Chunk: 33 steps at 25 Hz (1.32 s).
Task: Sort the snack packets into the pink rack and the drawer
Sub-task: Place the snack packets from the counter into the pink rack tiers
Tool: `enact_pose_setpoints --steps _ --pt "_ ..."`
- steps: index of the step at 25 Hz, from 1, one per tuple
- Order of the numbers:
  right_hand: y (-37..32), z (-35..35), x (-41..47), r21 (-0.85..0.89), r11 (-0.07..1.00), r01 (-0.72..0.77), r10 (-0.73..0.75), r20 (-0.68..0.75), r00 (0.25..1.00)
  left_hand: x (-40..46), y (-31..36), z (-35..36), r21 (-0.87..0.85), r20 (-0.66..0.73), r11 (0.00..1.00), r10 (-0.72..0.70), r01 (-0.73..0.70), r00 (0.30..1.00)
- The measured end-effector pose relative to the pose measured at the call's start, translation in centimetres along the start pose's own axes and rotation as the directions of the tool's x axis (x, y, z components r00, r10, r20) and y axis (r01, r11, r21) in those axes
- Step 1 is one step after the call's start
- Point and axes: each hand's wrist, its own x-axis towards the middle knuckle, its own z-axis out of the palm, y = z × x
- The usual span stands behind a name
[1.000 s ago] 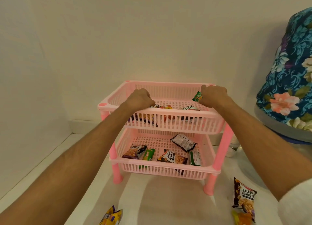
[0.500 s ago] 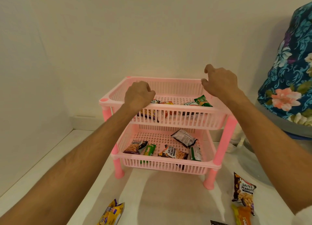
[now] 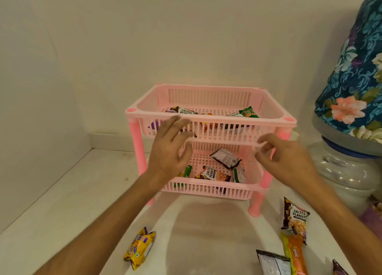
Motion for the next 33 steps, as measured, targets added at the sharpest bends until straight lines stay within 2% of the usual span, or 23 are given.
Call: enact_pose_setpoints --steps 2,5,7,10,13,17,19,22,23,25,26,28,30,33 --pt "1.0 1.7 -2.9 -0.035 0.999 -0.017 0.022 0.147 0.989 -4.1 1.5 0.2 -0.026 0.063 0.999 0.022 -0.02 0.998" --pt "2.5 4.9 -7.8 -0.104 0.992 -0.071 0.108 0.423 0.899 -11.3 3.3 0.7 -0.147 0.248 0.987 0.098 -0.062 0.964" --pt "3.2 6.9 -10.7 -0.175 0.98 -0.093 0.178 0.564 0.807 -16.2 4.5 0.8 -0.247 0.409 0.965 0.184 -0.085 0.894" --pt "4.0 8.8 -14.2 -0.234 0.964 -0.123 0.256 0.711 0.655 -22.3 6.2 0.7 -0.336 0.609 0.934 0.313 -0.12 0.729" --pt "4.0 10.0 -16.8 -0.208 0.96 -0.188 0.28 0.751 0.598 -26.4 8.1 0.6 -0.318 0.74 0.932 0.359 -0.174 0.569" --pt "3.5 11.8 -19.1 -0.137 0.95 -0.28 0.284 0.752 0.595 -29.4 10.1 -0.1 -0.173 0.825 0.976 0.217 -0.133 0.521" --pt "3.1 12.6 -19.7 -0.121 0.947 -0.298 0.276 0.781 0.561 -29.9 10.2 -0.4 -0.155 0.858 0.98 0.195 -0.121 0.475" --pt "2.3 13.7 -19.7 -0.125 0.955 -0.268 0.255 0.805 0.535 -29.9 9.8 -0.1 -0.092 0.854 0.988 0.143 -0.125 0.501" --pt "2.0 14.0 -19.6 -0.132 0.959 -0.25 0.251 0.806 0.537 -29.4 9.5 0.1 -0.069 0.861 0.995 0.099 -0.078 0.498" --pt "1.5 14.6 -19.3 -0.116 0.97 -0.216 0.22 0.8 0.559 -29.2 8.6 0.7 -0.09 0.841 0.995 0.097 -0.039 0.532" --pt "1.3 14.9 -19.1 -0.09 0.974 -0.208 0.196 0.793 0.577 -29.1 7.9 1.1 -0.126 0.84 0.991 0.125 -0.035 0.528" --pt "1.2 15.3 -18.7 -0.053 0.977 -0.206 0.172 0.767 0.618 -28.3 6.8 1.3 -0.128 0.888 0.992 0.12 -0.012 0.443" --pt "1.7 15.3 -18.3 -0.084 0.974 -0.21 0.2 0.748 0.633 -27.6 5.5 1.3 -0.062 0.916 0.997 0.037 0.049 0.399" --pt "3.1 14.9 -18.1 -0.233 0.952 -0.197 0.304 0.774 0.556 -26.6 4.4 0.4 -0.023 0.908 0.988 -0.044 0.154 0.417"
